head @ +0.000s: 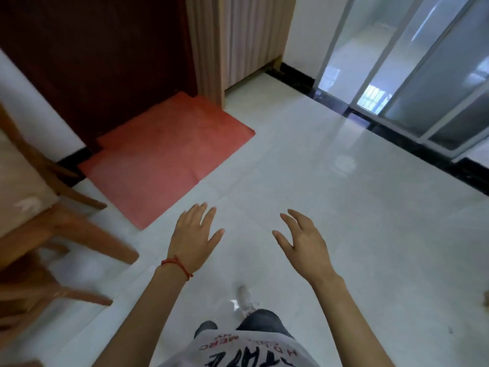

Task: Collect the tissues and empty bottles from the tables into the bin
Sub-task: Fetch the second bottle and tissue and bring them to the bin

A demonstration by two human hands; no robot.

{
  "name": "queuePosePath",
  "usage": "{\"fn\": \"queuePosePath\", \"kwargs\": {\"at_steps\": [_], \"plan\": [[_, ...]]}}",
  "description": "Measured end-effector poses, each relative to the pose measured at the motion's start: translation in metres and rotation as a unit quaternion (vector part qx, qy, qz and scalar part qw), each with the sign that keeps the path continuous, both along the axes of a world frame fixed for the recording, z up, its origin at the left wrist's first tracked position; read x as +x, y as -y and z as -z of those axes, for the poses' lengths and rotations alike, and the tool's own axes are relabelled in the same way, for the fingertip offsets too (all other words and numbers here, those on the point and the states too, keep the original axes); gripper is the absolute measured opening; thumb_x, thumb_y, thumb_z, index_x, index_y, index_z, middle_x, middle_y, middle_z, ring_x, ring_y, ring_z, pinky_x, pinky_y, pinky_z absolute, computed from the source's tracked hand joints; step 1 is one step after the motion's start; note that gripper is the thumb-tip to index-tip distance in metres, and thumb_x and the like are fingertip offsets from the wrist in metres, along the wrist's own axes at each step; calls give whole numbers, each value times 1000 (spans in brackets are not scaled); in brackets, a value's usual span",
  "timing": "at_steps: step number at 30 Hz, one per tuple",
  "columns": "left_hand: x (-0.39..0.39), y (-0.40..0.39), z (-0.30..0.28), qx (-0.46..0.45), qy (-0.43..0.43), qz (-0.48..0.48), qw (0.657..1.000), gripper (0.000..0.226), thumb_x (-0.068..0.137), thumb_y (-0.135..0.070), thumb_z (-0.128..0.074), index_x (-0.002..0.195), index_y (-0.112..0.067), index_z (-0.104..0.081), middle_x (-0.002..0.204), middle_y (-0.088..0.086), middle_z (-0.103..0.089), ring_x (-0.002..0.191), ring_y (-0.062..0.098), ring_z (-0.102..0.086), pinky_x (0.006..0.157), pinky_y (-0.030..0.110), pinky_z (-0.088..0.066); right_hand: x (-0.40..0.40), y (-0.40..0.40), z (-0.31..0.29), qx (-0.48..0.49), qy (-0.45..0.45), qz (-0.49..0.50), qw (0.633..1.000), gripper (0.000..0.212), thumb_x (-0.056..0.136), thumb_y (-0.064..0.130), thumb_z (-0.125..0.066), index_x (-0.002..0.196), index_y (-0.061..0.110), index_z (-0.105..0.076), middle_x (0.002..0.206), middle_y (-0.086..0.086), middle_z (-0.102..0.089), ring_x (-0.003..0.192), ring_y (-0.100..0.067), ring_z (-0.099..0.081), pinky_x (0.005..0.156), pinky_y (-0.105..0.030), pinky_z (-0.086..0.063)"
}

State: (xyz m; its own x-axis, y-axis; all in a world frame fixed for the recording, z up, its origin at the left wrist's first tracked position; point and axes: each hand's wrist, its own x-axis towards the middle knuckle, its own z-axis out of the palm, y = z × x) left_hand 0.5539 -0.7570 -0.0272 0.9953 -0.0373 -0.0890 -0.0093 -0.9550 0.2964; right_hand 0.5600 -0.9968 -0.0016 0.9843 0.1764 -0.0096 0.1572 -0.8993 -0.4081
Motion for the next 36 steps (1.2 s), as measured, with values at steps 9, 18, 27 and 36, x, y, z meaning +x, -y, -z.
{"fn": "queuePosePath", "kwargs": {"at_steps": [9, 18, 27, 36], "plan": [[35, -30, -5, 7, -29, -181, 983, 74, 93, -54, -10, 117, -3, -58, 119, 20, -61, 110, 37, -58, 91, 52, -45, 127, -53, -2, -26, 22, -222, 974, 53, 87, 46, -38, 114, 7, -61, 122, -16, -61, 109, -32, -60, 79, -44, -54], [64, -92, -3, 22, -37, -286, 957, 73, 93, -54, -10, 115, -3, -57, 117, 20, -62, 108, 38, -59, 89, 52, -46, 202, -137, 10, -16, 1, -327, 945, 46, 88, 37, -57, 124, 9, -55, 134, -13, -53, 124, -29, -49, 96, -44, -43], [157, -201, 2, 25, -27, -281, 959, 79, 93, -55, -3, 121, -2, -54, 121, 22, -59, 112, 39, -56, 90, 51, -47, 300, -253, 16, -31, 0, -358, 933, 48, 92, 39, -48, 133, 13, -46, 143, -8, -42, 132, -24, -38, 104, -38, -36], [259, -327, -10, 32, -1, -284, 958, 74, 94, -55, -11, 119, -2, -55, 118, 22, -60, 109, 38, -58, 88, 51, -47, 393, -380, 2, 12, 29, -362, 932, 43, 86, 35, -50, 117, 6, -59, 123, -13, -59, 108, -31, -59, 78, -41, -53]]}}
